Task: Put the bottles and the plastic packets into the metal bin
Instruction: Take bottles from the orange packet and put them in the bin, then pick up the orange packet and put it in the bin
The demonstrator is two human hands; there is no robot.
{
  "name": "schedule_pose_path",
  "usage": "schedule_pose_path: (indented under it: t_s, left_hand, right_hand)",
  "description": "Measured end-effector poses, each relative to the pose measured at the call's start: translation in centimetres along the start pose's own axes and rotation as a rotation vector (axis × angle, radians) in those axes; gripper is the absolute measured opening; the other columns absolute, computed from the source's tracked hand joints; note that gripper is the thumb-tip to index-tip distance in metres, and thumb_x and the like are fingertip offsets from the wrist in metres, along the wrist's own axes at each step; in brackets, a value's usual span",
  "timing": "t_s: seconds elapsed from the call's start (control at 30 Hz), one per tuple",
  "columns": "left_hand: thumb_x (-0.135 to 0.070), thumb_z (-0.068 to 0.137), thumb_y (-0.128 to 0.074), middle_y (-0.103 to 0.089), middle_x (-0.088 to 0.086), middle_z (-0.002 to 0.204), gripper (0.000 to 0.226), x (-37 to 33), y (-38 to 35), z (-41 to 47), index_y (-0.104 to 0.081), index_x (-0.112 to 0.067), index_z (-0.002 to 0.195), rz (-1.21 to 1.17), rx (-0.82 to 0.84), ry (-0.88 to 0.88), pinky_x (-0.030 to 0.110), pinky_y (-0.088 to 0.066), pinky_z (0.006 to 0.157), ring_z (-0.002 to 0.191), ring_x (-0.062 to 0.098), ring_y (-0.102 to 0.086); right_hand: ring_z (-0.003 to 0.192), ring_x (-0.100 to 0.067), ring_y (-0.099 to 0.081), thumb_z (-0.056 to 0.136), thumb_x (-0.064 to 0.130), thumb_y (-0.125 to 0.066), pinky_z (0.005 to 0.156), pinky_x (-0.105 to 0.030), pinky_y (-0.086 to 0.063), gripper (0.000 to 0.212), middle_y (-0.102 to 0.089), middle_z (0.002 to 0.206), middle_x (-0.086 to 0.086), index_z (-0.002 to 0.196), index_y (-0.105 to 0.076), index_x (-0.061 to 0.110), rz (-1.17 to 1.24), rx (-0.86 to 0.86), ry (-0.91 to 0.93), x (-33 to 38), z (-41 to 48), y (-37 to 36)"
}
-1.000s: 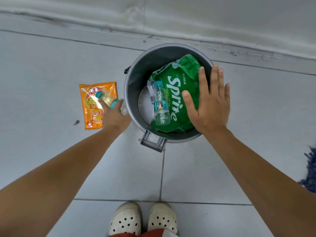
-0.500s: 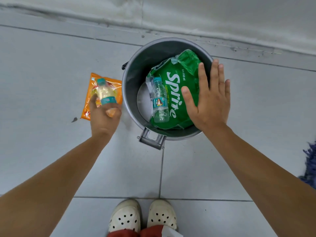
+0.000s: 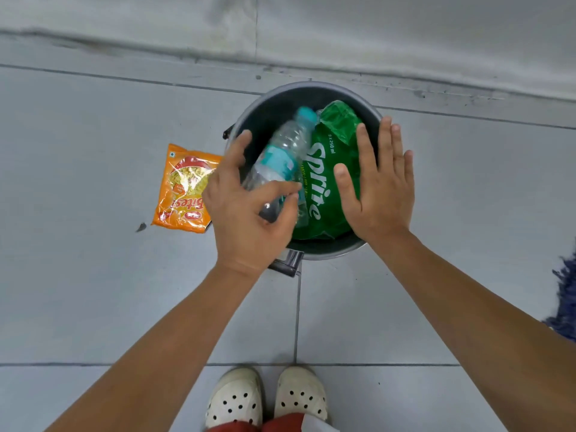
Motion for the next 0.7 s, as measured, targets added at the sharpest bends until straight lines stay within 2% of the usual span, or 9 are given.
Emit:
schedule_pose_path:
  t_s: [0.07,0.13,0.27,0.33,0.4,0.47,0.6,0.67,0.7]
  left_hand:
    - [-0.020,0.074,-0.076,-0.046,0.024,0.138,0.004,0.3,0.0,0.0,-0.076,-0.022,0.077,0.034,-0.044,-0.025,0.061,-0.030,0.109,0.134,0.042,-0.038]
    - [-0.017,0.076,-0.073,-0.044,0.014,0.138,0.005,0.5,0.7,0.2,-0.075,-0.021,0.079,-0.039,-0.090,0.039,0.053,-0.020,0.117,0.139,0.037,-0.033]
    - [-0.017,0.081,-0.064,-0.046,-0.005,0.123,0.016,4.6,2.1,0.6,-0.065,-0.032,0.085,-0.311,-0.340,0.516,0.031,-0.033,0.112,0.132,0.017,-0.044]
    - [-0.023,0.085,-0.058,-0.050,-0.005,0.117,0.007,8.0,2.0,0.4,-0.063,-0.027,0.088,-0.182,-0.338,0.673,0.030,-0.035,0.109,0.126,0.018,-0.048]
    - [-0.032,0.088,-0.057,-0.050,0.008,0.127,0.028,11.7,1.5,-0.8,-0.061,-0.012,0.107,0.179,-0.069,0.714,0.034,-0.033,0.107,0.127,0.028,-0.044]
    - [-0.040,0.087,-0.061,-0.037,0.018,0.146,0.056,14.7,1.1,-2.7,-0.048,-0.006,0.131,0.473,0.226,0.722,0.046,-0.029,0.111,0.137,0.035,-0.032]
    - [-0.059,0.088,-0.048,-0.008,0.012,0.162,0.078,18.3,0.9,-5.2,-0.016,-0.027,0.152,0.688,0.706,0.681,0.059,-0.013,0.115,0.148,0.034,-0.009]
    - [-0.064,0.088,-0.044,-0.006,0.009,0.163,0.077,19.0,0.7,-6.2,-0.012,-0.035,0.151,0.782,0.885,0.615,0.061,-0.007,0.115,0.149,0.033,-0.008]
    - [-0.062,0.088,-0.045,-0.012,0.009,0.162,0.074,18.9,0.7,-6.5,-0.016,-0.036,0.151,0.812,0.904,0.569,0.062,-0.007,0.114,0.148,0.033,-0.013]
  right_hand:
    - [0.148,-0.028,-0.004,0.093,0.061,-0.011,0.118,-0.053,-0.010,0.074,-0.010,0.160,-0.014,0.151,-0.022,0.017,0.003,-0.001,0.001,0.0,0.0,0.0]
    - [0.148,-0.027,-0.003,0.092,0.061,-0.012,0.118,-0.053,-0.010,0.074,-0.009,0.160,-0.014,0.151,-0.021,0.017,0.004,-0.001,-0.003,0.0,0.0,0.0]
    - [0.148,-0.028,-0.004,0.093,0.061,-0.014,0.118,-0.052,-0.010,0.074,-0.010,0.160,-0.014,0.151,-0.022,0.016,0.004,-0.013,0.001,0.0,0.1,0.0]
    - [0.148,-0.027,-0.004,0.092,0.061,-0.015,0.118,-0.052,-0.010,0.074,-0.010,0.160,-0.014,0.151,-0.022,0.016,0.004,-0.015,0.006,0.0,0.1,-0.1]
    - [0.148,-0.027,-0.004,0.092,0.061,-0.014,0.119,-0.051,-0.009,0.075,-0.010,0.160,-0.014,0.151,-0.022,0.017,0.003,-0.015,0.008,0.0,0.1,-0.2]
    - [0.148,-0.027,-0.004,0.092,0.062,-0.014,0.119,-0.051,-0.009,0.075,-0.010,0.160,-0.014,0.151,-0.022,0.017,0.011,-0.023,0.006,0.0,0.1,-0.2]
    - [0.148,-0.027,-0.005,0.092,0.062,-0.015,0.118,-0.051,-0.010,0.075,-0.011,0.160,-0.014,0.151,-0.023,0.017,0.014,-0.034,0.009,-0.1,0.1,-0.1]
    - [0.148,-0.027,-0.005,0.092,0.062,-0.015,0.118,-0.051,-0.010,0.075,-0.010,0.160,-0.013,0.151,-0.022,0.017,0.015,-0.033,0.011,-0.1,0.1,-0.2]
    - [0.148,-0.027,-0.005,0.092,0.063,-0.015,0.118,-0.051,-0.010,0.075,-0.010,0.160,-0.013,0.151,-0.022,0.017,0.018,-0.035,0.013,-0.1,0.1,-0.2]
Point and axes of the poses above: each hand's wrist, its own z-axis towards the middle knuckle, its own y-axis out of the back of the hand, x = y × z, the point moved 2 cm from there along z, towards the middle knuckle
